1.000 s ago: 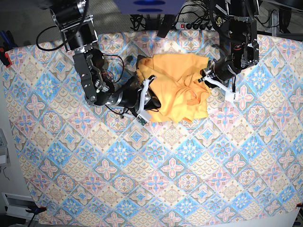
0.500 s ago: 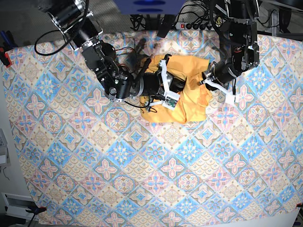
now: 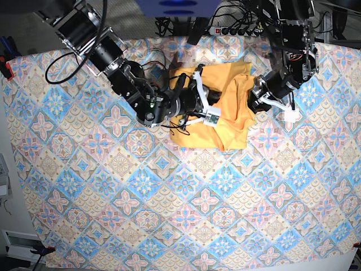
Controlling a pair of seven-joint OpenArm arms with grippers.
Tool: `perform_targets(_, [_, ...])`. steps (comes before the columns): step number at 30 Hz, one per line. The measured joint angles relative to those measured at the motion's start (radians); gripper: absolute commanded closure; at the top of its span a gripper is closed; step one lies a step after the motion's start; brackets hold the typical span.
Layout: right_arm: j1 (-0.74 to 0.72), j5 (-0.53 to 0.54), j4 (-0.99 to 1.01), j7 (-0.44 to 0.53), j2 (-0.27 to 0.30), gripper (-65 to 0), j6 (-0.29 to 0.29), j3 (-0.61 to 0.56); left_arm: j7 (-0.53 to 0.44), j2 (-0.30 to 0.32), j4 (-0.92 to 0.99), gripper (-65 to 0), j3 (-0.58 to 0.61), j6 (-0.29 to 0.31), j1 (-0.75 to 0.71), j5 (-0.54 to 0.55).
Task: Fold the T-shirt properly
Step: 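Press the folded bundle with the right gripper while the left gripper holds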
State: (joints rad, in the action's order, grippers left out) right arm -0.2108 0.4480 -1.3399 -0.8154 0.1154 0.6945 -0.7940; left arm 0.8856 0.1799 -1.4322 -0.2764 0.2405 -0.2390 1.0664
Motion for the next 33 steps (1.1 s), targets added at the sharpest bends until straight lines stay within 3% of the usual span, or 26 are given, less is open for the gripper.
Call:
perform_targets(7, [0.032, -0.003, -0.044, 0.0, 0.003, -6.8, -0.003, 0.177, -0.002, -0.003, 0.0, -23.6, 0.002, 0.0, -0.002, -0.005])
perform_targets(11, [0.01, -0.003, -0.016, 0.019, -0.005, -9.1, 0.001, 0.173, 0.0, -0.002, 0.002, -23.9, 0.014, 0.001, -0.003, -0.049])
perform_targets(14, [-0.018, 0.006, -0.005, 0.055, -0.007, -17.9, 0.001, 0.174, 0.005, 0.002, 0.002, -23.9, 0.049, 0.0, -0.01, -0.053])
perform_targets(17, [-0.044, 0.0, 0.031, 0.045, -0.022, -22.4, -0.004, 0.178, 0.011, 0.001, 0.002, -26.6, 0.052, 0.003, -0.011, -0.059])
perform_targets(20, [-0.04, -0.004, 0.081, 0.063, -0.063, -22.4, -0.007, 0.178, 0.008, 0.003, 0.002, -29.9, 0.051, 0.003, -0.011, -0.06])
perform_targets(24, [-0.041, 0.006, 0.164, 0.181, -0.116, -22.4, 0.002, 0.18, 0.005, 0.002, 0.002, -30.7, 0.047, 0.003, -0.011, -0.06])
perform_targets(33, [-0.063, 0.0, 0.167, 0.17, -0.087, -22.4, -0.006, 0.174, 0.001, 0.0, 0.002, -30.8, -0.034, 0.004, -0.056, -0.056])
